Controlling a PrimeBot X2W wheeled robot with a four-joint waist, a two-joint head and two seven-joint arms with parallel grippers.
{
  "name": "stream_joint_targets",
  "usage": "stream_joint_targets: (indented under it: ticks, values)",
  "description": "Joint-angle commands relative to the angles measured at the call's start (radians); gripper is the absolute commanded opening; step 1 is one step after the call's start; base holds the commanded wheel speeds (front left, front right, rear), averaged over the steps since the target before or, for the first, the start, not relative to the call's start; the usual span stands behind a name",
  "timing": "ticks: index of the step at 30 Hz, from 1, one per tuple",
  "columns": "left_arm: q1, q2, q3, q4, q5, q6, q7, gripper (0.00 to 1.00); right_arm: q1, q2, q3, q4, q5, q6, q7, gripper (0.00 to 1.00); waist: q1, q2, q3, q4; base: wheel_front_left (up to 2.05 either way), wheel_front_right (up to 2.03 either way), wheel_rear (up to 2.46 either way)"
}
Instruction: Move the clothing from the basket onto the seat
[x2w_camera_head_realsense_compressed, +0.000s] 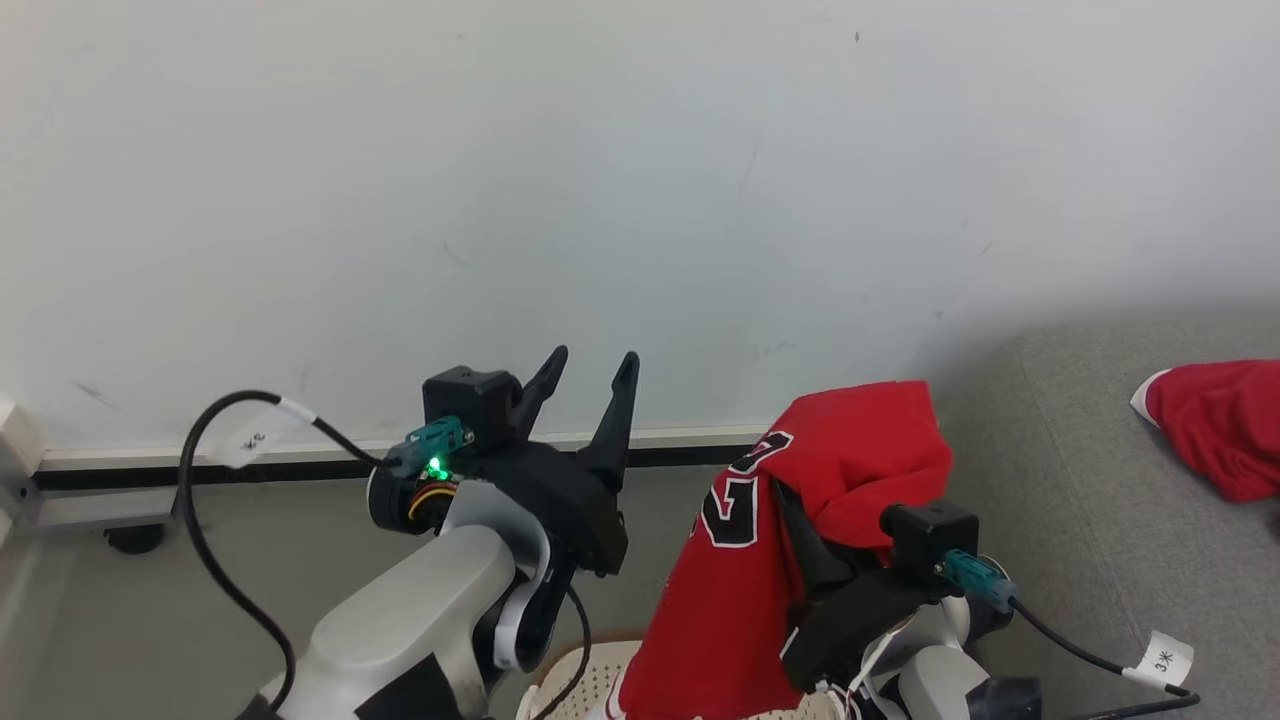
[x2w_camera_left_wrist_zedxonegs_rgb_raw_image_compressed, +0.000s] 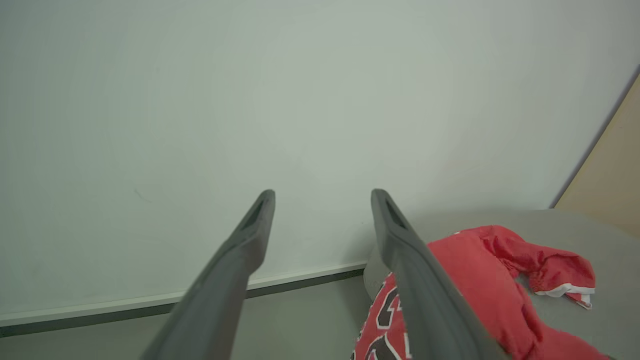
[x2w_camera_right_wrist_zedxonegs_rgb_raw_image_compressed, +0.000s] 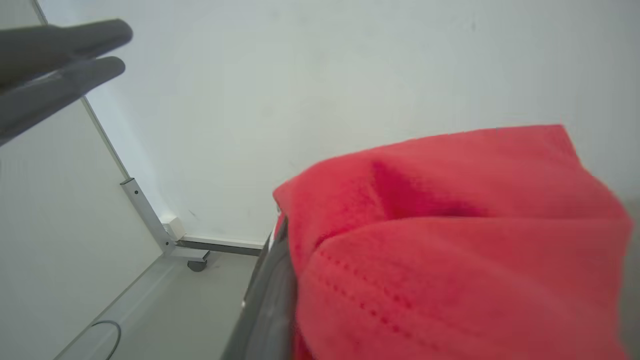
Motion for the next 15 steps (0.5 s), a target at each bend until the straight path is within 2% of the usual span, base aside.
stream_joint_targets:
  ticks: [1,4,10,15]
  values:
    - [0.017,0.012,0.004,0.003,0.015,-0.007,-0.008,1.00,0.019,0.000,-0.001,-0.006,-0.008,0.000,0.001,0.00,0.0000,0.0000,0.000,0.001,0.00,0.00,0.00]
    - [0.062,0.032,0.038,-0.021,0.079,-0.058,-0.009,1.00,0.028,0.000,-0.017,-0.027,-0.025,0.000,0.015,0.00,0.0000,0.0000,0.004,0.001,0.00,0.00,0.00]
    - [0.200,0.059,0.147,-0.088,0.230,-0.199,-0.009,1.00,0.053,0.000,-0.043,-0.073,-0.054,0.000,0.048,0.00,0.0000,0.0000,0.019,0.000,0.00,0.00,0.00]
    - [0.328,0.062,0.242,-0.109,0.339,-0.277,-0.009,1.00,0.058,0.000,-0.064,-0.118,-0.076,0.000,0.074,0.00,0.0000,0.0000,0.033,-0.015,0.00,0.00,0.00]
